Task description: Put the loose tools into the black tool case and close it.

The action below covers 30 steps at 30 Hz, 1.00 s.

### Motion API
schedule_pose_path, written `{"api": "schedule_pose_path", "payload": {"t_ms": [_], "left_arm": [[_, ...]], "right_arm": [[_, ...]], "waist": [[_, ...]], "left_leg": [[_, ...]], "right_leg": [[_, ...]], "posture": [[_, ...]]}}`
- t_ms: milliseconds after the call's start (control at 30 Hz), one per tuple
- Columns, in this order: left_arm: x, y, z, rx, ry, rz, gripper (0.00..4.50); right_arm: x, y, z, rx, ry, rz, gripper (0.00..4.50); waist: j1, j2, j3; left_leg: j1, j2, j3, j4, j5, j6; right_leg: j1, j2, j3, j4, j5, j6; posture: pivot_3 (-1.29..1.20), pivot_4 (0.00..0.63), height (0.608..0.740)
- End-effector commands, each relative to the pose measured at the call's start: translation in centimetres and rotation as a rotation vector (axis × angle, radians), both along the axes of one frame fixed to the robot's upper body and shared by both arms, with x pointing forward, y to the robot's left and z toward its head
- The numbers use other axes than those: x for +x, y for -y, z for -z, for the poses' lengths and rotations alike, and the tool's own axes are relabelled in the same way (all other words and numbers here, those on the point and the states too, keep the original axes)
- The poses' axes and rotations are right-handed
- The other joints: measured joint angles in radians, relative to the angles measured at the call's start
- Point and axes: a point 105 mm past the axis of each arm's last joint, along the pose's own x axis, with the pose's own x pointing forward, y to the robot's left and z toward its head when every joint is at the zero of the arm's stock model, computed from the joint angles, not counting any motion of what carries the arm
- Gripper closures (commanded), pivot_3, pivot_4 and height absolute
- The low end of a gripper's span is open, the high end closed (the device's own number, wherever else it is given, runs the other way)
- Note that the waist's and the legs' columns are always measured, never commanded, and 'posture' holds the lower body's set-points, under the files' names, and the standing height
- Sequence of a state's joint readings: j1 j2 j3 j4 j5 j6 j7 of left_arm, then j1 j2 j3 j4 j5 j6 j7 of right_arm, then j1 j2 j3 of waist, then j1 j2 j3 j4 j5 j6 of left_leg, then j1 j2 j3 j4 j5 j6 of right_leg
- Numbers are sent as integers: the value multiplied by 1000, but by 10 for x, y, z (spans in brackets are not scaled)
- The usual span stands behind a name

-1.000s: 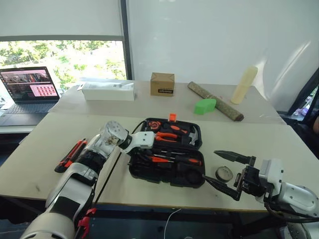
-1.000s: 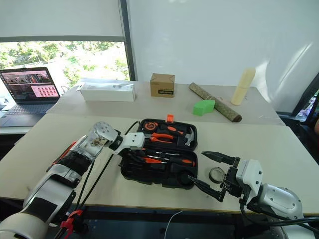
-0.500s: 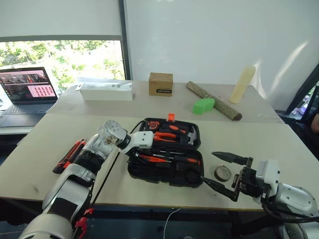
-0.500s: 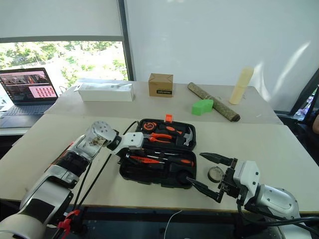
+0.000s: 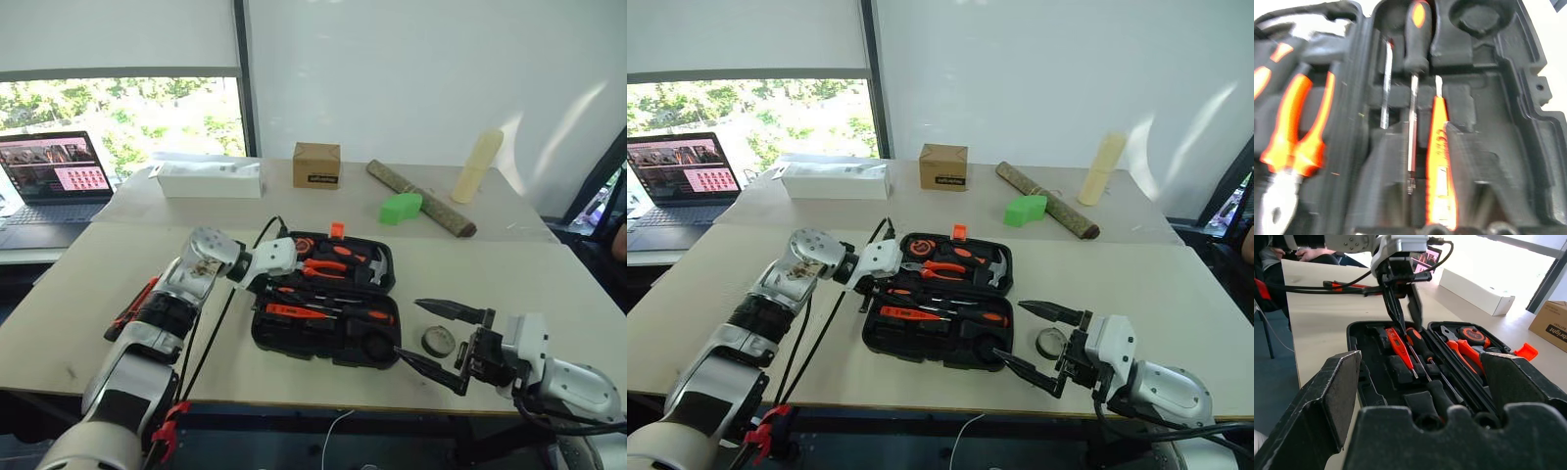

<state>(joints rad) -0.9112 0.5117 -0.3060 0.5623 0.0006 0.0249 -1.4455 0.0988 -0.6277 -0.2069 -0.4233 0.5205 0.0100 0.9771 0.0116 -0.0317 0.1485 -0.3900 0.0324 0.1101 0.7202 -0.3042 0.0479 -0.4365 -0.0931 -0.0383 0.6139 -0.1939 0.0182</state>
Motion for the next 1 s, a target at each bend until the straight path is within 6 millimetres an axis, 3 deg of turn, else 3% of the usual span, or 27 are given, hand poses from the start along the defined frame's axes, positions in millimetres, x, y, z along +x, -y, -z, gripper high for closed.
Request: {"api": "schedule_pose_path", "payload": {"t_ms": [33,600,700,767,867,1000], "left_arm": [[3,2,1,-1,42,-20,4444],[-5,-2,42,116,-12,-76,4444],[1,0,35,16,-12,-155,4444],[3,-1,15,-125,21,-180,4444],[2,-22,-14,-335,92,-243,4444],[-22,-87,-32,-566,260,-427,3592]], "right_arm": [[-1,-2,-9,5,50,-7,0],[0,1,-9,1,52,4,0],[-1,2,-9,2,52,8,0],[-2,2,-9,9,53,10,0],[-4,2,-11,25,58,1,0],[-7,-2,-10,55,42,-30,0]], "waist": [[0,0,0],[1,0,0],[1,1,0],[0,1,0],[-4,1,0],[-24,1,-1]], "left_leg": [[0,0,0,0,0,0],[3,0,0,1,0,0],[9,0,-1,0,-1,1],[12,1,-1,0,-1,2],[10,2,-1,0,-1,2],[9,5,0,-2,0,-1]], "right_leg": [[0,0,0,0,0,0],[4,0,0,0,0,0],[10,0,0,-1,0,0],[12,-1,0,-1,0,0],[10,-1,0,0,0,0],[7,-1,1,1,0,-1]], "posture": [[0,150,740],[0,150,740],[0,150,740],[0,150,740],[0,150,740],[0,150,740]]}}
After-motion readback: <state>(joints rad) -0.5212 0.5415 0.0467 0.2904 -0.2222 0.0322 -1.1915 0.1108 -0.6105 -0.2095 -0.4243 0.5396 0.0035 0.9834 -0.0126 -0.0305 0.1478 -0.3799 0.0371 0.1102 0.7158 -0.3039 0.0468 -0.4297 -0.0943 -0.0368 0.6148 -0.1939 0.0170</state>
